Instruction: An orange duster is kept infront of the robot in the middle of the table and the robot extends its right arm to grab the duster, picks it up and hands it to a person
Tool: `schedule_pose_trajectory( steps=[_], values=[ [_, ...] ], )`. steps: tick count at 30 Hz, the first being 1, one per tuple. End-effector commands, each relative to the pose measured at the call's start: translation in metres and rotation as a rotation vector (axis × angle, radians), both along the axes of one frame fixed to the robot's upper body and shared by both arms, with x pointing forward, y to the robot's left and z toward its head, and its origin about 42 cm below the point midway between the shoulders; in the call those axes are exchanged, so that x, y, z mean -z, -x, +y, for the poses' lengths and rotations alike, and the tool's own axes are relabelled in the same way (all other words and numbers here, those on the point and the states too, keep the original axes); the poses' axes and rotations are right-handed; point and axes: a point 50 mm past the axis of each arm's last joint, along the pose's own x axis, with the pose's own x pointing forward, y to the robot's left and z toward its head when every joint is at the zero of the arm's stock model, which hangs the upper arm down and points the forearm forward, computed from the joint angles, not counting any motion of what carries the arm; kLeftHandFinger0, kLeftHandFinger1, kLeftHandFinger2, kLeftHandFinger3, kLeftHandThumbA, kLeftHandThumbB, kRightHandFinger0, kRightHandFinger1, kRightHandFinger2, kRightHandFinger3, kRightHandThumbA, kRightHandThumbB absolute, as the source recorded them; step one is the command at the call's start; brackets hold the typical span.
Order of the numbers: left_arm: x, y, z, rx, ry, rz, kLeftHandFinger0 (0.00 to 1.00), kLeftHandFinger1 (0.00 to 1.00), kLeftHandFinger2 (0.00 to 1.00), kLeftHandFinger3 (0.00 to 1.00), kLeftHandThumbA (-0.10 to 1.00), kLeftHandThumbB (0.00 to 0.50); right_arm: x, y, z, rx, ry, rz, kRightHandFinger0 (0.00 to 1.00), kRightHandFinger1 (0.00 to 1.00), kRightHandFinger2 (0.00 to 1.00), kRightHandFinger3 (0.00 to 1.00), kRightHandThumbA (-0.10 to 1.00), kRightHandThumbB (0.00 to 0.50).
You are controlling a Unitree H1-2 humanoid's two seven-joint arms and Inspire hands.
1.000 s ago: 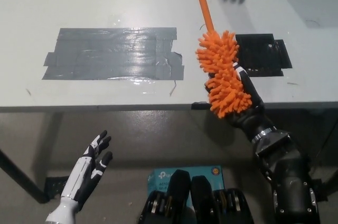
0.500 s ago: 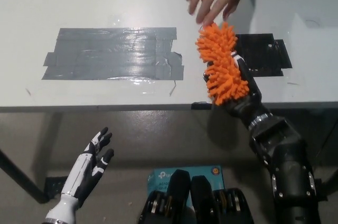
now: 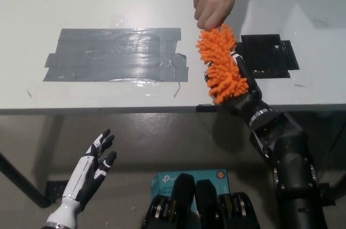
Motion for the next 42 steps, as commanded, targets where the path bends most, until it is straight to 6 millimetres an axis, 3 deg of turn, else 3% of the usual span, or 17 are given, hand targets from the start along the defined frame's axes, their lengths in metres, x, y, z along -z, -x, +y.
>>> schedule_pose_trajectory(
  steps=[1,7,8,9,10,11,21,26,30,32,33,37,40,42],
  values=[
    [-0.015,-0.006,0.002,0.023,-0.002,-0.051,0.85,1.0,1.0,1.0,0.87,0.161,-0.027,-0.009,0.005,-0.003,-0.014,-0.057,0.05,0.37,0.77,1.0,-0.1,0.141],
    [-0.015,-0.006,0.002,0.023,-0.003,-0.051,0.85,1.0,1.0,1.0,0.87,0.161,-0.027,-0.009,0.005,-0.002,-0.012,-0.057,0.05,0.37,0.77,1.0,-0.1,0.141],
    [-0.015,-0.006,0.002,0.024,-0.004,-0.05,0.85,1.0,1.0,1.0,0.87,0.161,-0.027,-0.008,0.004,-0.004,-0.011,-0.069,0.41,0.76,1.0,1.0,-0.02,0.156],
    [-0.016,-0.006,0.002,0.025,-0.004,-0.051,0.84,1.0,1.0,1.0,0.87,0.165,-0.025,-0.006,0.004,-0.019,0.037,-0.145,1.0,1.0,1.0,1.0,0.45,0.375],
    [-0.016,-0.007,0.002,0.026,-0.004,-0.052,0.84,1.0,1.0,1.0,0.87,0.165,-0.023,-0.004,0.004,-0.033,0.072,-0.194,1.0,1.0,1.0,1.0,0.45,0.375],
    [-0.017,-0.008,0.002,0.026,-0.007,-0.052,0.84,0.99,1.0,1.0,0.87,0.169,-0.021,-0.003,0.005,-0.039,0.111,-0.238,1.0,1.0,1.0,1.0,0.72,0.489],
    [-0.019,-0.011,0.003,0.028,-0.009,-0.058,0.82,0.97,1.0,1.0,0.87,0.161,-0.026,0.004,-0.01,-0.008,0.076,-0.308,1.0,1.0,1.0,1.0,0.84,0.5],
    [-0.02,-0.014,0.002,0.031,-0.01,-0.058,0.82,0.97,1.0,1.0,0.86,0.16,-0.031,0.018,-0.03,0.001,0.066,-0.375,1.0,1.0,1.0,1.0,0.86,0.5],
    [-0.02,-0.016,0.004,0.034,-0.009,-0.062,0.82,0.97,1.0,1.0,0.86,0.159,-0.033,0.049,-0.061,-0.007,0.07,-0.48,1.0,1.0,1.0,1.0,0.93,0.5],
    [-0.019,-0.015,0.004,0.033,-0.009,-0.061,0.82,0.96,1.0,1.0,0.86,0.161,-0.033,0.055,-0.064,-0.012,0.077,-0.5,1.0,1.0,1.0,1.0,0.94,0.5],
    [-0.018,-0.015,0.003,0.033,-0.011,-0.059,0.82,0.96,1.0,1.0,0.86,0.159,-0.032,0.071,-0.076,-0.019,0.096,-0.548,1.0,1.0,1.0,1.0,1.0,0.5],
    [-0.015,-0.011,0.002,0.033,-0.014,-0.052,0.82,0.96,1.0,1.0,0.85,0.153,-0.026,0.105,-0.096,-0.028,0.116,-0.593,1.0,1.0,1.0,1.0,0.97,0.5],
    [-0.009,-0.005,0.003,0.027,-0.006,-0.029,0.82,0.96,1.0,1.0,0.85,0.163,-0.009,0.135,-0.113,-0.055,0.116,-0.608,1.0,1.0,1.0,1.0,0.95,0.5],
    [-0.006,-0.003,0.002,0.025,-0.004,-0.021,0.82,0.96,1.0,1.0,0.85,0.163,-0.003,0.143,-0.118,-0.067,0.126,-0.607,1.0,1.0,1.0,1.0,0.95,0.5]
  ],
)
